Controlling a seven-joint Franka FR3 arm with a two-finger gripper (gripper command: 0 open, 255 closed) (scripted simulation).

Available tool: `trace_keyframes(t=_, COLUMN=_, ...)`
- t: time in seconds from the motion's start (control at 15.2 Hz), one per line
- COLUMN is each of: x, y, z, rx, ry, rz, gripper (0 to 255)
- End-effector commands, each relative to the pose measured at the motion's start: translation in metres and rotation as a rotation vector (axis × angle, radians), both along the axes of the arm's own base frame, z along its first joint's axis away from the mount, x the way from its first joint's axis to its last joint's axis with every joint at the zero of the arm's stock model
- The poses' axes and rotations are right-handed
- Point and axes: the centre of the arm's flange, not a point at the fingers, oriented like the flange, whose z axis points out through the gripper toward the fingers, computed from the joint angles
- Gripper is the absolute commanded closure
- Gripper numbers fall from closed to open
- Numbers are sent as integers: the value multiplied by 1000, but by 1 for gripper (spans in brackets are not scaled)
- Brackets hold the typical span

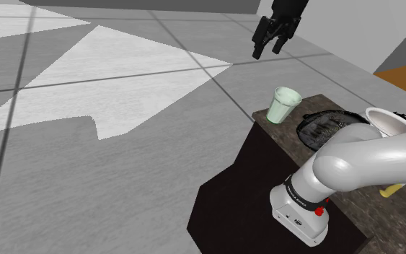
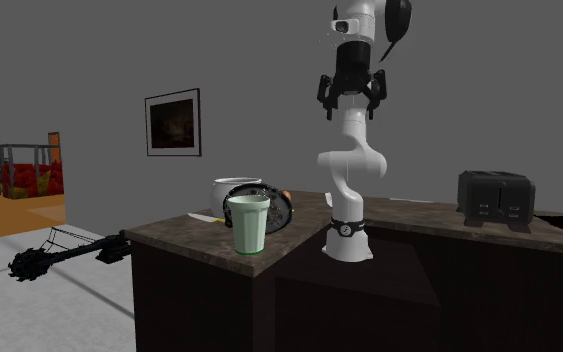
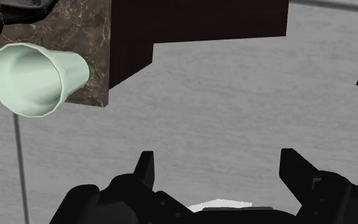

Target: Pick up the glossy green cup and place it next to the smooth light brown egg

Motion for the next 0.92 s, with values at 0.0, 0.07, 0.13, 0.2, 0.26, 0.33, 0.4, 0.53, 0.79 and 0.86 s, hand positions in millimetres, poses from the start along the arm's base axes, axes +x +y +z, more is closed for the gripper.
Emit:
trace_keyframes(t=0.0, x=0, y=0, z=0, rx=0, ry=0, rz=0, gripper=0)
trace_keyframes(t=0.07, x=-1, y=-9, z=-9, rx=-3, ry=4, rz=4, gripper=0)
trace_keyframes(t=0.13, x=-2, y=-19, z=-17, rx=-7, ry=7, rz=9, gripper=0)
trace_keyframes(t=0.2, x=-4, y=-28, z=-26, rx=-10, ry=11, rz=13, gripper=0)
trace_keyframes(t=0.26, x=-5, y=-37, z=-35, rx=-13, ry=15, rz=17, gripper=0)
trace_keyframes(t=0.33, x=-6, y=-47, z=-43, rx=-17, ry=19, rz=22, gripper=0)
trace_keyframes(t=0.4, x=-7, y=-56, z=-52, rx=-20, ry=22, rz=26, gripper=0)
trace_keyframes(t=0.53, x=-9, y=-75, z=-69, rx=-27, ry=30, rz=34, gripper=0)
trace_keyframes(t=0.79, x=-14, y=-113, z=-102, rx=-40, ry=44, rz=52, gripper=0)
trace_keyframes(t=0.86, x=-15, y=-123, z=-111, rx=-44, ry=48, rz=56, gripper=0)
